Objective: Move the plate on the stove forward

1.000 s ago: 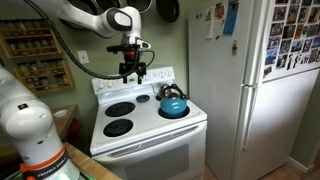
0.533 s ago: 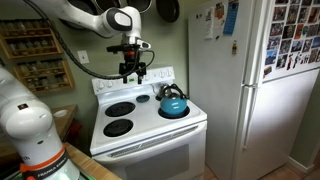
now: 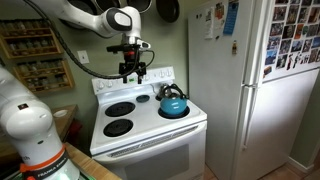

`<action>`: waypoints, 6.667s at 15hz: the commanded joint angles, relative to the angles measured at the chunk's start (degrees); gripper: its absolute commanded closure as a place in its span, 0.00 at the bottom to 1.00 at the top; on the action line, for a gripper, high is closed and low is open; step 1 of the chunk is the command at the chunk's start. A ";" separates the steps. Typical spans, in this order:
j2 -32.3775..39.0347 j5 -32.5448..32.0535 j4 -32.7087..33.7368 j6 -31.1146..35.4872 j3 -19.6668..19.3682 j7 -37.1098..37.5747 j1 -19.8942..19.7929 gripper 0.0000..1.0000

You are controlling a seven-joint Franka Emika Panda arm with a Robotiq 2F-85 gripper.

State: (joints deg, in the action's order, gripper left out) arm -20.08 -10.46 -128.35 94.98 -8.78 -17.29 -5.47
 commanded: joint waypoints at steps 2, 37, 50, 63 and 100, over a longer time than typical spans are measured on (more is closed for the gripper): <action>1.01 -0.13 0.86 0.09 3.08 -6.52 4.56 0.00; 7.00 6.60 2.58 10.94 10.78 -37.23 14.65 0.00; 18.51 25.43 4.41 37.44 11.08 -31.52 14.12 0.00; 31.29 18.45 10.13 41.50 14.36 -16.62 11.51 0.00; 63.16 3.34 33.33 54.09 20.98 -47.21 9.21 0.00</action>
State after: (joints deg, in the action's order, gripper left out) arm 40.90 -5.52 -97.32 149.45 11.24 -62.87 4.82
